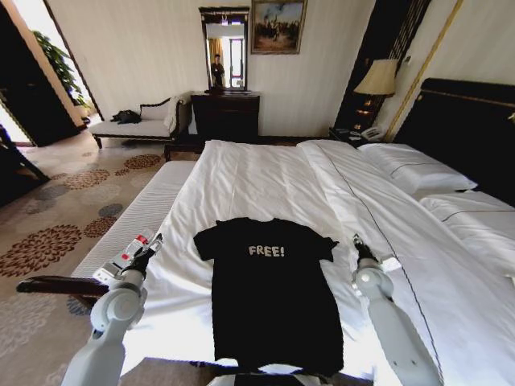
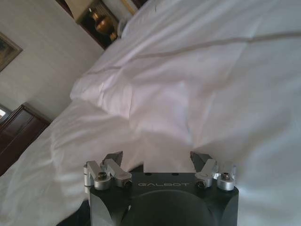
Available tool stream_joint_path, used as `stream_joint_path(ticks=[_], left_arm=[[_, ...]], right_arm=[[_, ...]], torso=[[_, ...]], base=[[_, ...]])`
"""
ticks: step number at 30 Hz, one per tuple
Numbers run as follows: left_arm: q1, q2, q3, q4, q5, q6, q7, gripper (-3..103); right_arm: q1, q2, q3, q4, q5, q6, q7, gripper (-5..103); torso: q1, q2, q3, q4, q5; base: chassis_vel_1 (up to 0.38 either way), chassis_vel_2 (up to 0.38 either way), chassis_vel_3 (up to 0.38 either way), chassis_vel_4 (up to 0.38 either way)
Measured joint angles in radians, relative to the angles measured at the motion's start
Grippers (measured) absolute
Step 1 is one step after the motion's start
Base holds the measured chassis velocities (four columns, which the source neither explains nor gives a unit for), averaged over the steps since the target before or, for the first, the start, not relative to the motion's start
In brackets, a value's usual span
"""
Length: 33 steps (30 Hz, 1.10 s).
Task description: Fold the clothes on the bed.
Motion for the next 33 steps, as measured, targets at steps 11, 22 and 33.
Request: stream_joint_path(ticks=[11,22,33], left_arm=[[-0.007,-0.009,0.011,0.006,0.009,0.003,-0.006,100],[-0.004,-0.011,0.004,0.009,0.01,0.002,-0.007,100],[-0.004,-0.004,-0.002,0.01,0.009,0.0,-0.008,100]], right_arm=[[-0.067,0.087,-0.018,0.065,0.091,-0.006,0.014,100],[-0.052,0.119,-0.044,0.064,0.098,0.023,-0.013,73],[-0.049,0.128,-0.046,0.059,0.089,0.048,-0.005,34]], torso=[[0.0,0.0,0.0,0.0002,0.0],[0.0,0.0,0.0,0.0003,0.0],[0.0,0.0,0.0,0.0003,0.0001]], base=[[0.0,0.0,0.0,0.0],[0.0,0.0,0.0,0.0],[0.0,0.0,0.0,0.0]])
